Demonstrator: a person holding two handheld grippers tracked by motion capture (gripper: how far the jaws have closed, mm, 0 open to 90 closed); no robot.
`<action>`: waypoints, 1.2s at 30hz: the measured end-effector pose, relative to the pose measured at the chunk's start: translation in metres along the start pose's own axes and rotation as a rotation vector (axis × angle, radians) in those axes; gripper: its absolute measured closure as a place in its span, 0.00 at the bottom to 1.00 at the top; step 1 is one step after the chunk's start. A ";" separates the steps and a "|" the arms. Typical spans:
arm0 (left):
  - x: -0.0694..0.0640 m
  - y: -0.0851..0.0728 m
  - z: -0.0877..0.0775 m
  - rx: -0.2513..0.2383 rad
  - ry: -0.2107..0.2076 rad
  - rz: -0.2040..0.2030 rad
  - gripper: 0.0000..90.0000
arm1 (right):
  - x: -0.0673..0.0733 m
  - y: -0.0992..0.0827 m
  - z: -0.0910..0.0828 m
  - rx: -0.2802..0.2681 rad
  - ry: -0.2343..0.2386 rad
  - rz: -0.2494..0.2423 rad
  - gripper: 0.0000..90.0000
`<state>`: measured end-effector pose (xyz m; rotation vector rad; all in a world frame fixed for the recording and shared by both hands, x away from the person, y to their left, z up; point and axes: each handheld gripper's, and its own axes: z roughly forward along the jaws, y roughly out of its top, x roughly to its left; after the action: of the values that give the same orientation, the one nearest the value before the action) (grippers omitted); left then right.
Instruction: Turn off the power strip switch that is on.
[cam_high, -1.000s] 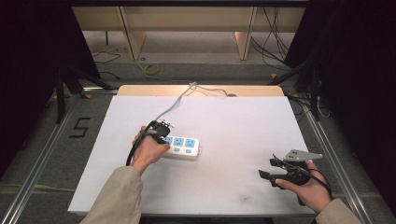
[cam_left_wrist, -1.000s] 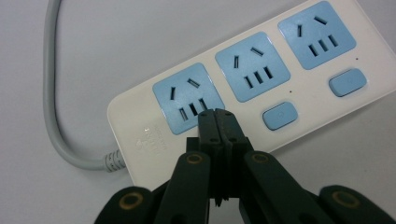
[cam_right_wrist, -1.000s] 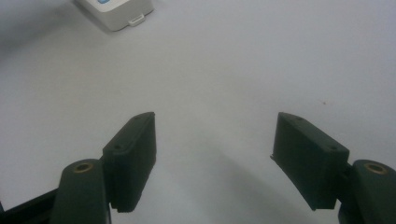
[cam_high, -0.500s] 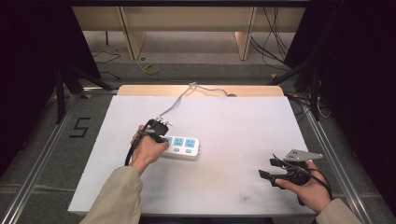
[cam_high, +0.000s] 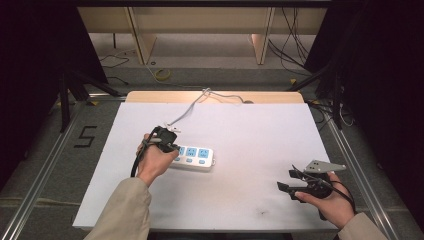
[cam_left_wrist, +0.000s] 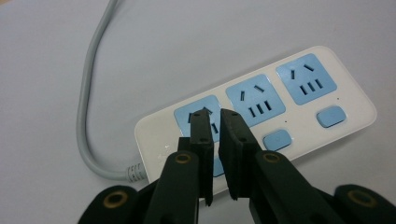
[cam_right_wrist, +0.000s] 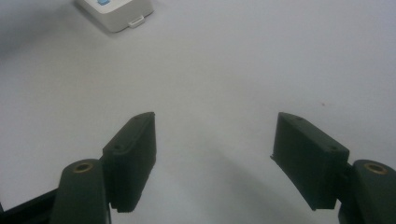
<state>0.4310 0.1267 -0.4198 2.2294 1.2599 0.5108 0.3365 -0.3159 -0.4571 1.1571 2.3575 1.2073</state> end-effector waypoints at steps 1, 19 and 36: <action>0.000 0.000 -0.001 -0.006 0.000 -0.005 0.91 | 0.000 0.000 0.000 0.000 0.000 0.001 0.34; 0.001 -0.003 -0.016 -0.087 -0.024 -0.016 0.70 | 0.000 0.000 0.000 -0.003 -0.001 -0.001 0.34; -0.007 -0.012 -0.031 -0.153 -0.085 0.032 0.40 | 0.000 0.000 0.000 -0.005 -0.003 -0.002 0.34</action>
<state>0.4022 0.1335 -0.4030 2.1232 1.1059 0.5018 0.3365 -0.3159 -0.4569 1.1534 2.3522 1.2091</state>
